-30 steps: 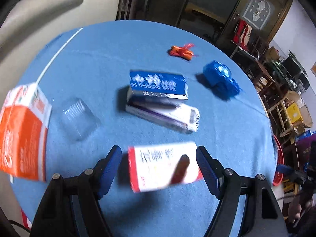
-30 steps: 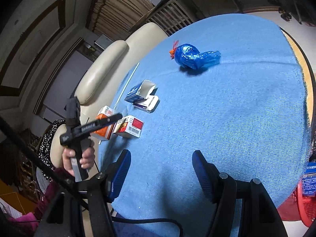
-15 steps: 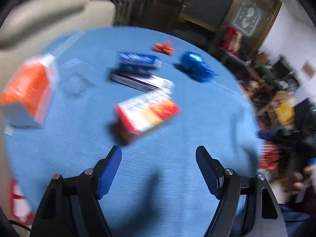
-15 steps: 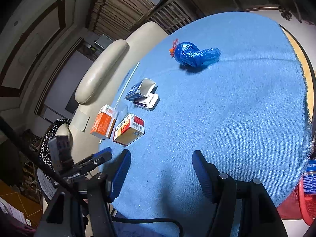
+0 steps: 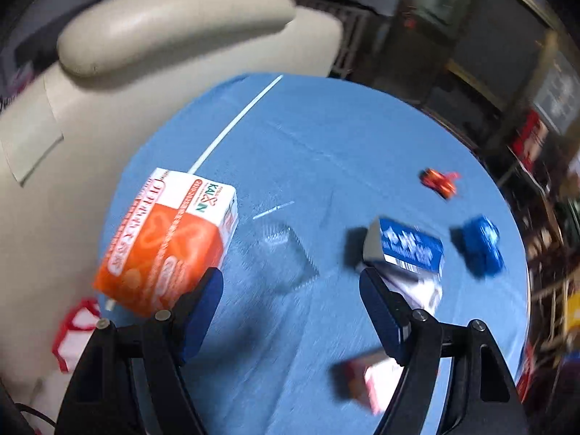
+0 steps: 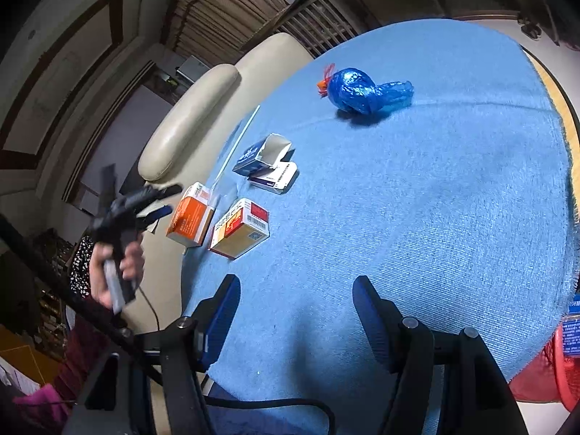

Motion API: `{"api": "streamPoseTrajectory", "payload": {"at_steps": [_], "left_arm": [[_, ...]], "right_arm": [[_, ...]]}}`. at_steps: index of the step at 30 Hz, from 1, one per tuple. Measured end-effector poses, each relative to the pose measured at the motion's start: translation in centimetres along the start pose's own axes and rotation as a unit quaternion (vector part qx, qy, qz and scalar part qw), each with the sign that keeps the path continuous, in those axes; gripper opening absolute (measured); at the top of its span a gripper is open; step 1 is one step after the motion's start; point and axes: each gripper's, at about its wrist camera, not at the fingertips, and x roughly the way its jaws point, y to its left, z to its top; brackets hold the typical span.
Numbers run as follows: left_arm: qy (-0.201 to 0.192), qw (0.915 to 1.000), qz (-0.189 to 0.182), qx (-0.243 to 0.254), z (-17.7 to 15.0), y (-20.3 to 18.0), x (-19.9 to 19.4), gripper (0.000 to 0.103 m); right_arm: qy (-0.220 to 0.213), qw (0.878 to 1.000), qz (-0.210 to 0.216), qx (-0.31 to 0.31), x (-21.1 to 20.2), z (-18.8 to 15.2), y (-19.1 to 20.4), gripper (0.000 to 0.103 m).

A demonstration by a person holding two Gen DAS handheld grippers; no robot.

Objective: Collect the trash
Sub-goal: 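Reach the left tool to the clear plastic tray and grasp it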

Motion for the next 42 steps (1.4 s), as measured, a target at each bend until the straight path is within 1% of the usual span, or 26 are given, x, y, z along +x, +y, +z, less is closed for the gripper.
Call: {"api": "streamPoseTrajectory", "payload": {"at_steps": [3,8,11,15,18,20,21,22,27,31,36,40,42], "left_arm": [[0.025,0.9993,0.020,-0.020,1.3,-0.6,2.4,0.078],[0.062,0.9959,0.046,-0.047,2.0,-1.2,5.6,0.078],[0.067,0.9950,0.038,-0.063,2.4,-1.2,6.4,0.078],[0.082,0.9932,0.038,-0.074,2.5,-1.2,7.7,0.078],[0.093,0.9912,0.031,-0.089,2.1,-0.6,8.6,0.077],[0.098,0.9893,0.010,-0.107,1.7,0.4,9.0,0.059],[0.102,0.9884,-0.001,-0.112,1.5,0.7,9.2,0.057],[0.098,0.9886,-0.007,-0.114,1.3,0.9,9.1,0.056],[0.094,0.9924,-0.017,-0.078,0.1,0.8,8.1,0.055],[0.100,0.9935,-0.045,-0.031,-2.0,-0.7,6.6,0.055],[0.111,0.9907,-0.077,0.017,-5.6,-2.2,4.9,0.055],[0.121,0.9872,-0.098,0.036,-8.3,-3.0,3.3,0.055],[0.126,0.9848,-0.114,0.038,-10.5,-3.4,2.7,0.055]], "right_arm": [[-0.001,1.000,0.001,0.002,-0.2,0.0,-0.1,0.069],[0.002,1.000,0.006,0.011,-0.3,-0.2,-0.8,0.069],[0.005,1.000,0.008,0.013,-0.1,-0.4,-1.0,0.069],[0.009,1.000,0.011,0.015,0.1,-0.7,-1.3,0.069],[0.009,1.000,0.011,0.018,0.0,-0.7,-1.6,0.069],[0.009,1.000,0.012,0.021,-0.1,-0.8,-1.8,0.069],[0.009,1.000,0.011,0.022,-0.1,-0.8,-1.8,0.069],[0.009,1.000,0.011,0.023,0.0,-0.8,-1.9,0.069],[0.014,1.000,0.011,0.024,0.4,-0.8,-1.8,0.069],[0.014,1.000,0.010,0.018,0.6,-0.8,-1.4,0.069],[0.013,1.000,0.010,0.016,0.5,-0.8,-1.2,0.069],[0.009,1.000,0.011,0.015,0.4,-0.8,-1.0,0.069],[0.009,1.000,0.012,0.016,0.4,-0.9,-1.0,0.069]]}}
